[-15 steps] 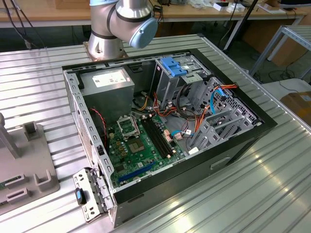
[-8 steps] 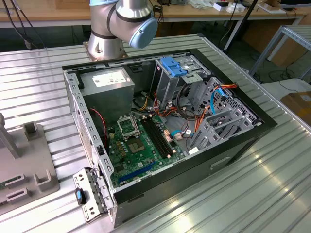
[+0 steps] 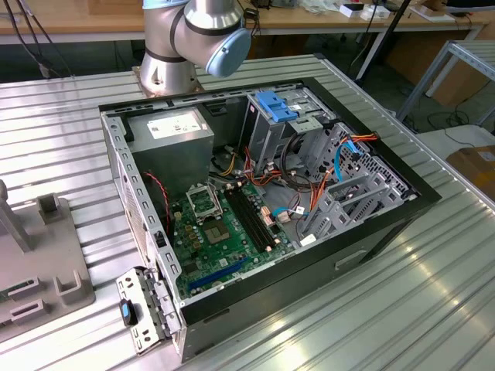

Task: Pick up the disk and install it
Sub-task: 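Pick up the disk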

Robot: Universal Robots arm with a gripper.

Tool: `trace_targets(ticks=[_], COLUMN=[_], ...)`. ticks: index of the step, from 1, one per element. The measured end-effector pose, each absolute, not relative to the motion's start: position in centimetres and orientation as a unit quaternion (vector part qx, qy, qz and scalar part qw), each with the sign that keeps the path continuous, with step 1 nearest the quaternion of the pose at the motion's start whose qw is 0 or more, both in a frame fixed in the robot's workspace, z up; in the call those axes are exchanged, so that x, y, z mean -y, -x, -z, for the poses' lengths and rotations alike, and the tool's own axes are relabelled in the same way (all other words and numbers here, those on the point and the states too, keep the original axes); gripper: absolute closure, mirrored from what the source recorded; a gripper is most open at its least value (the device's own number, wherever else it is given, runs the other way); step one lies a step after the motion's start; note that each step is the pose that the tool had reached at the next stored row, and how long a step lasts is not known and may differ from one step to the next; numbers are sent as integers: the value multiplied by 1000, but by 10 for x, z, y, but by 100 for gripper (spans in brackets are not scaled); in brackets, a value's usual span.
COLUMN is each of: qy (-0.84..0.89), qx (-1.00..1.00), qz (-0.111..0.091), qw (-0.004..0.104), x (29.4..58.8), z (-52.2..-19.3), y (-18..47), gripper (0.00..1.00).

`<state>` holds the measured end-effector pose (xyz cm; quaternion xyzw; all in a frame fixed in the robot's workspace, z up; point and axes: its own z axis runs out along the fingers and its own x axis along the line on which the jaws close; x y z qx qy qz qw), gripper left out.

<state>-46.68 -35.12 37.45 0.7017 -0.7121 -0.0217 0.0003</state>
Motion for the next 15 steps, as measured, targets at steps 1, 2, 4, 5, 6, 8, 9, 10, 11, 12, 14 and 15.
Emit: trace_targets(ticks=[1, 2, 4, 5, 6, 8, 9, 10, 11, 12, 14, 15], qy=[-702, -702, -702, -702, -702, -702, -702, -702, -702, -702, -702, -702], qx=[712, 712, 712, 712, 712, 712, 712, 712, 712, 712, 712, 712], qz=[22, 22, 22, 22, 22, 22, 22, 22, 22, 22, 22, 22], qw=[0, 0, 0, 0, 0, 0, 0, 0, 0, 0, 0, 0], x=[351, 351, 351, 351, 351, 351, 351, 351, 351, 351, 351, 351], z=[-374, -374, -374, -374, -374, -370, -368, -366, -362, -359, -355, -352], y=[467, 467, 467, 467, 467, 467, 467, 467, 467, 467, 467, 467], gripper=[58, 52, 46, 40, 40, 40, 40, 40, 40, 40, 40, 40])
